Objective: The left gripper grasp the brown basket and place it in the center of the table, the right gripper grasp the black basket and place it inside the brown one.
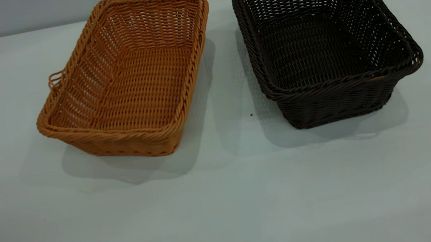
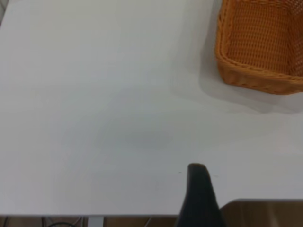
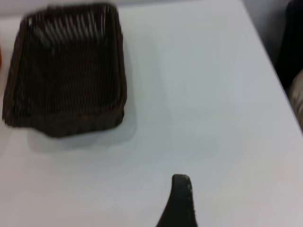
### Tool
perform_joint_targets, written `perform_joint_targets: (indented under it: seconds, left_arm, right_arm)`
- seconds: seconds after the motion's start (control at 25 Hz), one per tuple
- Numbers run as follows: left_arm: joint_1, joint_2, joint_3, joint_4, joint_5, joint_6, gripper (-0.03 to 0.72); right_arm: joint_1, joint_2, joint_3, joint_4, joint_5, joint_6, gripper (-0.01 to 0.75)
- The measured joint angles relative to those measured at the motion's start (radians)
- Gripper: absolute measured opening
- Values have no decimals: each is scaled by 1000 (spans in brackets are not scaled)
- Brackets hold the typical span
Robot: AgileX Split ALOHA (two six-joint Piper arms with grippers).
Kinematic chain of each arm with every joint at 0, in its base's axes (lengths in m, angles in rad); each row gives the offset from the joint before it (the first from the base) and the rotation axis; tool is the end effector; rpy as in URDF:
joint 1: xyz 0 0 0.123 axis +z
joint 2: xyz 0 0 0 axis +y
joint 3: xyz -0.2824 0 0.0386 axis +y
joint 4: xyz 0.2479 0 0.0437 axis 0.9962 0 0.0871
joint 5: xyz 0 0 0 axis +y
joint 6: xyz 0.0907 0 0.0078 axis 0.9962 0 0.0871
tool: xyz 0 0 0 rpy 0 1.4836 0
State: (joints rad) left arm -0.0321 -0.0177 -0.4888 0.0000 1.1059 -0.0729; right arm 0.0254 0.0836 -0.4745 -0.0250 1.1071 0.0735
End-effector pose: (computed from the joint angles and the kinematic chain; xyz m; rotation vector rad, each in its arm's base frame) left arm -0.0082 0.0003 0.2703 -0.0425 2.0832 -0.0640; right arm 0.0079 -0.0018 0.2663 0.0531 2.1990 0.0245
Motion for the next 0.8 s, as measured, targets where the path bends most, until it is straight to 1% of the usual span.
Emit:
perform_joint_targets:
  seconds: [0.08, 0.16, 0.36, 0.48, 0.6, 0.68, 0.8]
  left_arm:
    - [0, 31, -3, 22, -1, -31, 480]
    - [0, 111, -19, 44, -27, -62, 480]
    - [0, 452, -100, 53, -179, -36, 482]
    - [0, 662, -166, 53, -258, 17, 513]
    - [0, 844, -222, 51, -370, 64, 571]
    - [0, 927, -246, 37, -450, 83, 594]
    - [0, 1057, -274, 0, -545, 106, 599]
  right_arm:
    - [0, 106, -12, 43, -27, -33, 571]
    - [0, 219, -29, 101, -76, -73, 577]
    - [0, 544, -37, 238, -232, -182, 587]
    - [0, 730, -38, 366, -310, -286, 587]
    - [0, 906, -59, 570, -345, -435, 587]
    - [14, 1020, -84, 691, -359, -538, 587]
    - [81, 1180, -136, 822, -384, -621, 587]
